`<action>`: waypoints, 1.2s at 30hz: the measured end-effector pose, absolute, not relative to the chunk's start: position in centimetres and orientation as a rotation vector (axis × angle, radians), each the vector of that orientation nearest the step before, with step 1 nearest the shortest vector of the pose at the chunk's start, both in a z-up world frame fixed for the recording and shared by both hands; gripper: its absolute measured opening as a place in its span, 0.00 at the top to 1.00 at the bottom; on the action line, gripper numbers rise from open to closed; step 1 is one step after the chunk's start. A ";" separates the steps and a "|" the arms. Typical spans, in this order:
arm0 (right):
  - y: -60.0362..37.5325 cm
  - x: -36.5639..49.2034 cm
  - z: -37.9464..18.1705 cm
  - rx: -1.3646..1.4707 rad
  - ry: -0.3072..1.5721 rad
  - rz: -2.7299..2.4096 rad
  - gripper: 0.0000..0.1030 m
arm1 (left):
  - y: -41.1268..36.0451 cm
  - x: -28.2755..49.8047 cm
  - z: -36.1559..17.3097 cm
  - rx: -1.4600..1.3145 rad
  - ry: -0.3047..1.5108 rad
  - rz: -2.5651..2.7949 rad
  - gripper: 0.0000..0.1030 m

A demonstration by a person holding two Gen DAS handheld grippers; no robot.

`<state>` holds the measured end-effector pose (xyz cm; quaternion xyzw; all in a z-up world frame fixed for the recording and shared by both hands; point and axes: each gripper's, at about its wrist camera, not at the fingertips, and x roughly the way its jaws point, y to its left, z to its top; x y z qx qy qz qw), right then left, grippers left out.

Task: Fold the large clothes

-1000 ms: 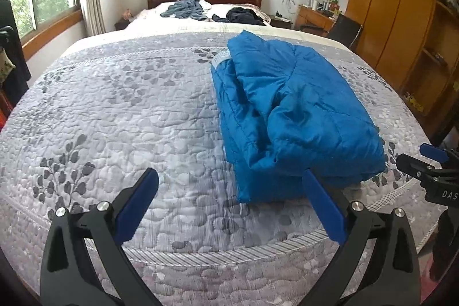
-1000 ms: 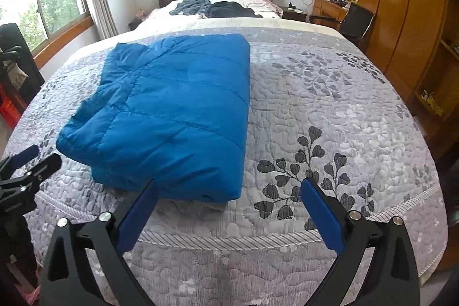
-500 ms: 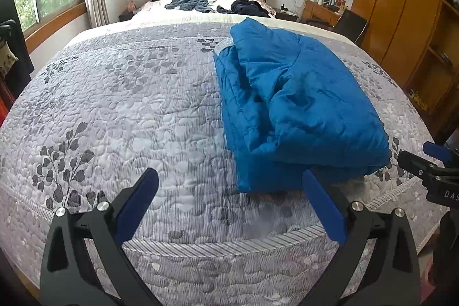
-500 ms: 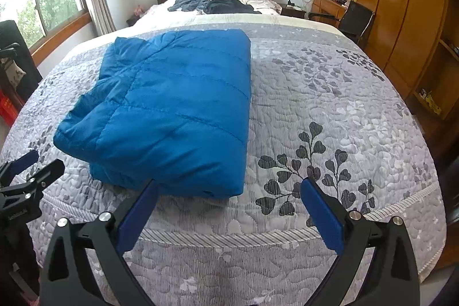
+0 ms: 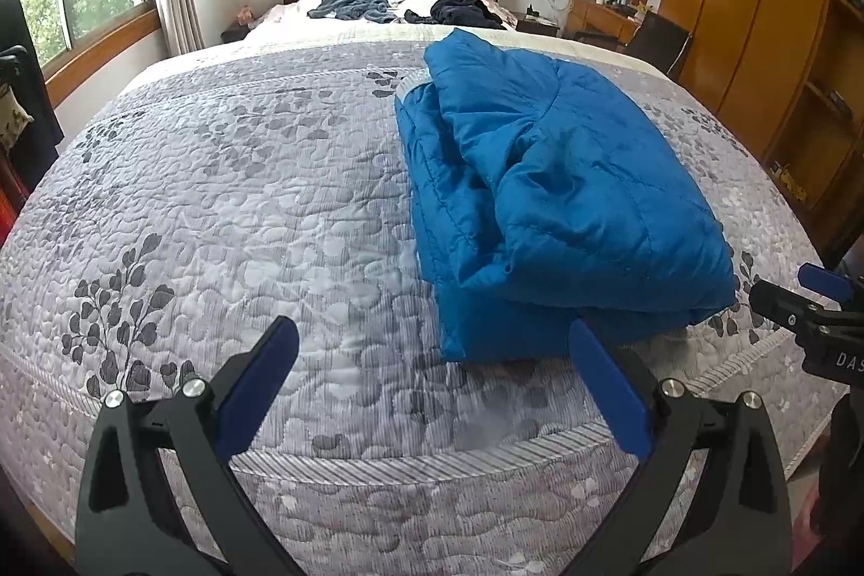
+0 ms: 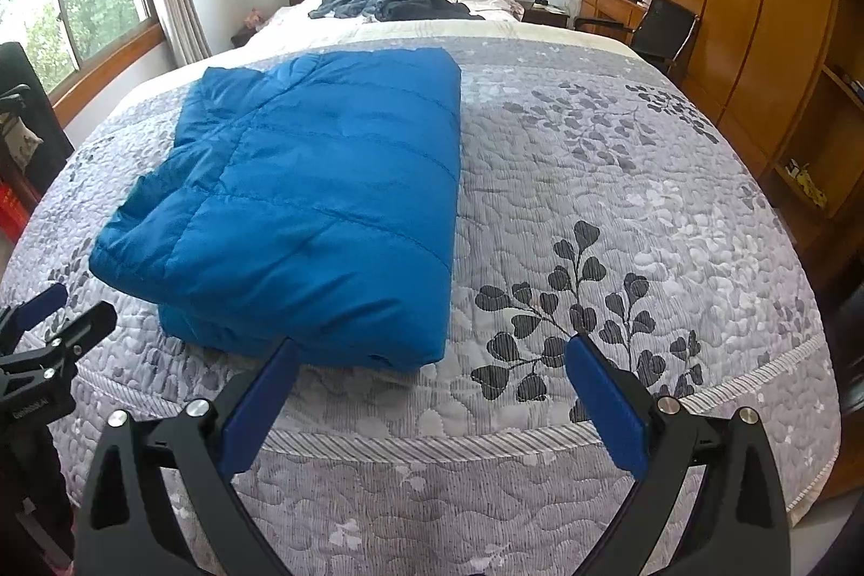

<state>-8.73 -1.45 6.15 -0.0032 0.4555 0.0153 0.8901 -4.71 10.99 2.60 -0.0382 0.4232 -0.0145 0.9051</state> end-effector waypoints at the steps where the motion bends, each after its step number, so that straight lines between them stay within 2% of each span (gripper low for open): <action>1: -1.4 -8.7 6.1 -0.008 0.947 0.032 0.04 | 11.0 -4.7 2.6 -0.079 0.875 -0.030 0.03; 36: -1.5 -8.8 5.7 -0.019 0.958 0.039 0.04 | 10.5 -4.8 2.4 -0.069 0.880 -0.036 0.03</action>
